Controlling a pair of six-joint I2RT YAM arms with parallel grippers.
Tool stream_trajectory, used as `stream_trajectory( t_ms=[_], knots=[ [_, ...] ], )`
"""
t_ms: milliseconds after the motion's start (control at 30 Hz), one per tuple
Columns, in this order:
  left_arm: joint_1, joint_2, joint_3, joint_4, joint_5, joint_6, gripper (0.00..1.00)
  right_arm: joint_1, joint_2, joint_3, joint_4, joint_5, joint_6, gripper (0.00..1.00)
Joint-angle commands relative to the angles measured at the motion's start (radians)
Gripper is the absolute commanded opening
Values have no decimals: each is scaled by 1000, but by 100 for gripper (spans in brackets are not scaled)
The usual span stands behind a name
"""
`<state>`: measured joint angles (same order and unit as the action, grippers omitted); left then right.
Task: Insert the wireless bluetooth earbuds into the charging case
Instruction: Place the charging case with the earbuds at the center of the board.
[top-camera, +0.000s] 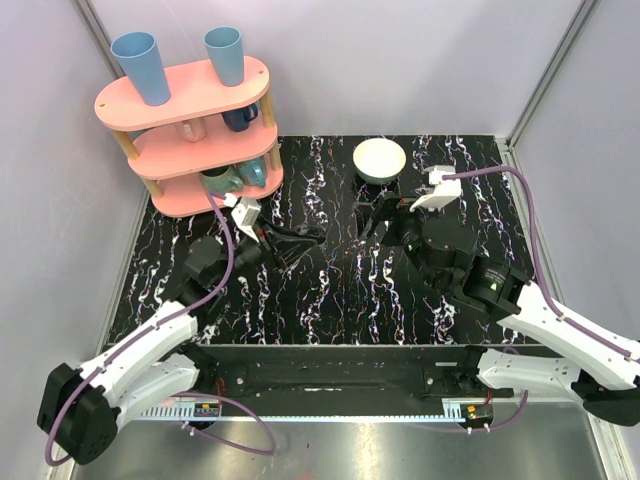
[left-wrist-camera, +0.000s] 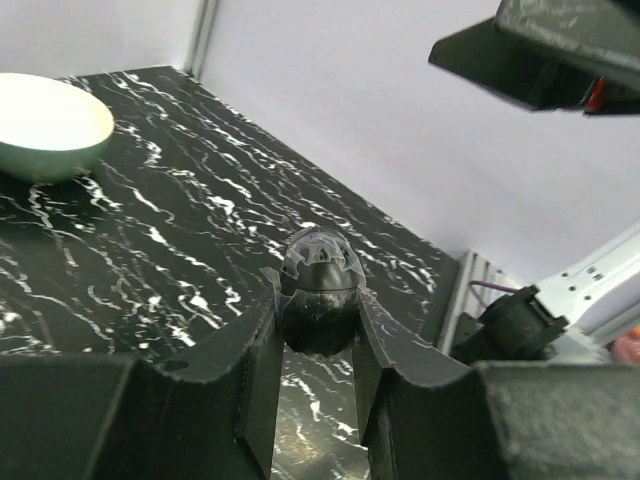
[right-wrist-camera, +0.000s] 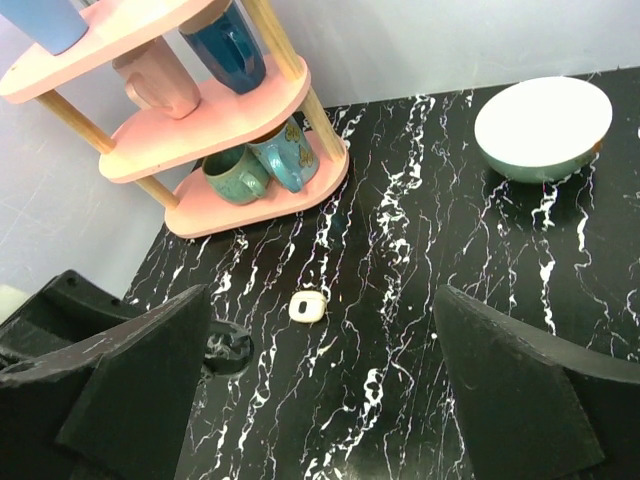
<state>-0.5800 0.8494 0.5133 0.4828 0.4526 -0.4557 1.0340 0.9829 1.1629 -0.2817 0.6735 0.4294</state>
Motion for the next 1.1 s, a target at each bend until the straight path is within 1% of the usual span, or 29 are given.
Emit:
stream_trajectory(
  t_ms=[0, 33, 67, 100, 133, 167, 200, 300, 433, 533, 633, 667, 700, 733, 833, 900, 967, 1067],
  knots=[
    [12, 63, -22, 246, 52, -251, 6, 0, -50, -43, 30, 38, 66, 100],
    [12, 104, -38, 255, 35, -273, 5, 0, -55, -51, 29, 34, 84, 100],
    [11, 128, -50, 298, -1, -297, 3, 0, -56, -55, 29, 23, 92, 100],
    [11, 169, -70, 338, -26, -370, 3, 0, -56, -63, 23, 17, 98, 100],
    [9, 194, -120, 387, -57, -409, 3, 0, -56, -66, 18, 6, 109, 100],
    [0, 220, -143, 501, -83, -441, 2, 0, -53, -68, 18, 0, 114, 100],
    [-1, 271, -160, 538, -119, -489, 0, 0, -52, -71, 12, -3, 115, 100],
    [-23, 365, -203, 647, -196, -535, 0, 1, -41, -71, 4, -23, 127, 100],
    [-57, 436, -200, 671, -255, -529, 0, 0, -33, -74, -1, -41, 143, 100],
    [-63, 522, -213, 755, -295, -560, 0, 0, -32, -81, -2, -46, 152, 100],
    [-63, 637, -228, 882, -338, -603, 0, 0, -32, -85, -11, -60, 161, 100],
    [-67, 674, -228, 957, -354, -621, 0, 0, -32, -89, -16, -58, 169, 100],
    [-70, 747, -229, 996, -371, -635, 0, 0, -33, -97, -16, -60, 173, 100],
    [-76, 790, -228, 1087, -379, -643, 0, 0, -33, -101, -19, -64, 189, 100],
    [-89, 937, -196, 1183, -382, -673, 0, 1, -32, -115, -19, -74, 209, 100],
    [-101, 1000, -173, 1183, -394, -686, 0, 0, -23, -114, -17, -80, 210, 100],
    [-124, 1010, -170, 1180, -437, -643, 0, 0, -18, -111, -19, -87, 209, 100],
    [-124, 1039, -167, 1183, -451, -682, 0, 1, -18, -109, -17, -91, 210, 100]
  ],
)
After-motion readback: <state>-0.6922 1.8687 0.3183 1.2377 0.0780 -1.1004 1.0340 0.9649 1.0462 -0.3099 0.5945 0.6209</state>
